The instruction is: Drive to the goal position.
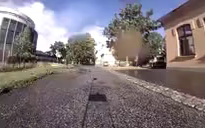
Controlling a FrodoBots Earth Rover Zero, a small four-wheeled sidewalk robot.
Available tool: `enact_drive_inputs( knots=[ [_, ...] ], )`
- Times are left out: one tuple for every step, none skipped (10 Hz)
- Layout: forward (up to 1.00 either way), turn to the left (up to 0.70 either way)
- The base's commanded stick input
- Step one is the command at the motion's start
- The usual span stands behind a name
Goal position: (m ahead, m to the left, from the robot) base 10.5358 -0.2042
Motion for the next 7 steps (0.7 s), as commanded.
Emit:
enact_drive_inputs(
  knots=[
    [0.50,0.00],
    [0.50,0.00],
    [0.50,0.00],
    [0.50,0.00],
    [0.50,0.00],
    [0.50,0.00],
    [0.50,0.00]
  ],
)
